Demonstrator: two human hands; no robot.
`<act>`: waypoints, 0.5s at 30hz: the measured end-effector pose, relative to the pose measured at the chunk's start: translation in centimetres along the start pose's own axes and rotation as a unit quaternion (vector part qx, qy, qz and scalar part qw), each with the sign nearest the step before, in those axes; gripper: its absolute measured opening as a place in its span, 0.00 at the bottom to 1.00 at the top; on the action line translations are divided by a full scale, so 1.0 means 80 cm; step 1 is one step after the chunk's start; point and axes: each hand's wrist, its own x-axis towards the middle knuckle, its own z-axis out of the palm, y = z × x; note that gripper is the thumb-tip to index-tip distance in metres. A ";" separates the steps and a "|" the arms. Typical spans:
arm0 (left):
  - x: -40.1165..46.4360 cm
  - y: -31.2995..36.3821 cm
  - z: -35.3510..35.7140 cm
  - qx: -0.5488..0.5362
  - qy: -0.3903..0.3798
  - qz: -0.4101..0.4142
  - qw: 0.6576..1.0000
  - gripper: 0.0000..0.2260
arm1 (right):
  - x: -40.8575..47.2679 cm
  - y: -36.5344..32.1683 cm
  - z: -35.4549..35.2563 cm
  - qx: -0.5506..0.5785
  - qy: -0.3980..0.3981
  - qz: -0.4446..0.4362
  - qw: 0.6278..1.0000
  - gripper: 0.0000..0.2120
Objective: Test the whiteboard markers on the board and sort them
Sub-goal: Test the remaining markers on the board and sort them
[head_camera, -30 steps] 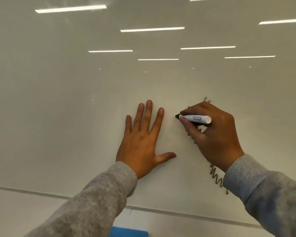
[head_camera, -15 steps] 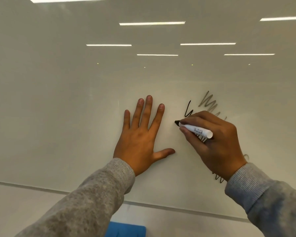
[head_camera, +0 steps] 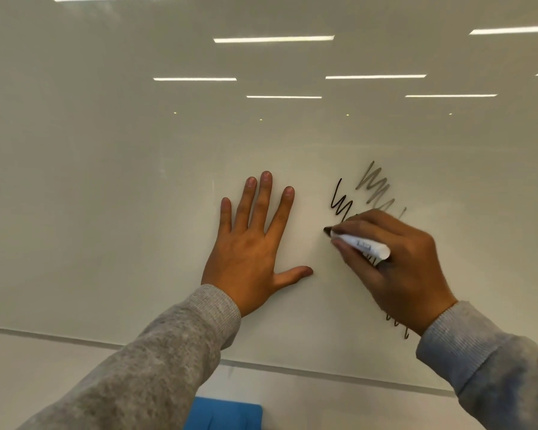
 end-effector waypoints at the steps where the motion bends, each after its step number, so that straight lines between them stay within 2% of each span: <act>1: 0.000 0.000 0.000 0.000 0.000 0.001 1.000 0.51 | 0.001 0.000 -0.002 0.002 0.009 0.013 1.000 0.10; 5: -0.001 0.000 0.000 0.002 0.002 0.002 1.000 0.51 | -0.013 -0.006 0.004 -0.001 -0.068 -0.024 0.997 0.09; 9: -0.002 0.001 0.000 0.005 0.002 0.000 1.000 0.51 | -0.015 0.001 -0.005 -0.003 -0.012 0.010 1.000 0.09; 13: -0.002 0.001 0.002 0.010 -0.001 0.000 1.000 0.51 | -0.029 0.001 0.000 -0.012 -0.057 -0.012 0.998 0.09; 15: -0.003 0.001 0.002 0.012 0.001 0.000 1.000 0.51 | -0.027 0.004 -0.004 -0.006 -0.033 0.004 0.999 0.09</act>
